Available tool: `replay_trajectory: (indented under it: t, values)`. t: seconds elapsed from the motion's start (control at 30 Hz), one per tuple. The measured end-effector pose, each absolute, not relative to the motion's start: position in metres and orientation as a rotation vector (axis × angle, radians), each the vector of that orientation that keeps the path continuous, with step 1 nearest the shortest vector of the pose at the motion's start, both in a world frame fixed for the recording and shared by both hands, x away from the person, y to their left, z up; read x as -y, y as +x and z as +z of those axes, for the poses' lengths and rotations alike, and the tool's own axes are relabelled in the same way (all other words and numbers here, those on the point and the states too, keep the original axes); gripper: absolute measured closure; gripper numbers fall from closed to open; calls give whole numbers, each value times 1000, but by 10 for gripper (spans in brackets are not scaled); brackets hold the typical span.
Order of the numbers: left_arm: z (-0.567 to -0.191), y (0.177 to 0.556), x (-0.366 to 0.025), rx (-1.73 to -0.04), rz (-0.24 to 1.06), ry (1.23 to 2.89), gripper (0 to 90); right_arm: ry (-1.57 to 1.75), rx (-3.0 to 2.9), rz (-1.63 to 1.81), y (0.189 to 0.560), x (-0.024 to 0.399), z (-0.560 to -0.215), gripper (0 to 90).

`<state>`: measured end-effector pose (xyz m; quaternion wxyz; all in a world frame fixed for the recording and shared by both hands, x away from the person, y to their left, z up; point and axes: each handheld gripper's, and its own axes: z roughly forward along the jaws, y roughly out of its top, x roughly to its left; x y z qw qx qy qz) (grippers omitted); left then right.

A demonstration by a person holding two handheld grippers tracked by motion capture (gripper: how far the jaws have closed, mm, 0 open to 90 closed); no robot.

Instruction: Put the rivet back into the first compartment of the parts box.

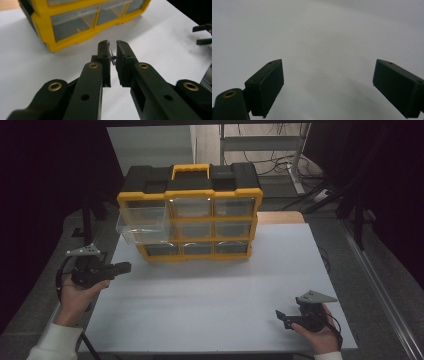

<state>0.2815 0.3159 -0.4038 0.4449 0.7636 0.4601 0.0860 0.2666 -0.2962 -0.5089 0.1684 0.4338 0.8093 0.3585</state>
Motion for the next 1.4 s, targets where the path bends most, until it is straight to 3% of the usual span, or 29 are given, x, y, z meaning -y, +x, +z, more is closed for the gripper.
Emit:
replay_trajectory:
  t: [0.4,0.87,1.4]
  values:
    - [-364,284,-341,-1153,278,1846,829,1237,-2305,1017,267,295,-510,102]
    - [-304,290,-342,-1114,356,1809,829,1234,-2304,1019,267,296,-509,102]
    - [-272,327,-295,-1044,353,1863,828,1239,-2292,1089,268,294,-504,102]
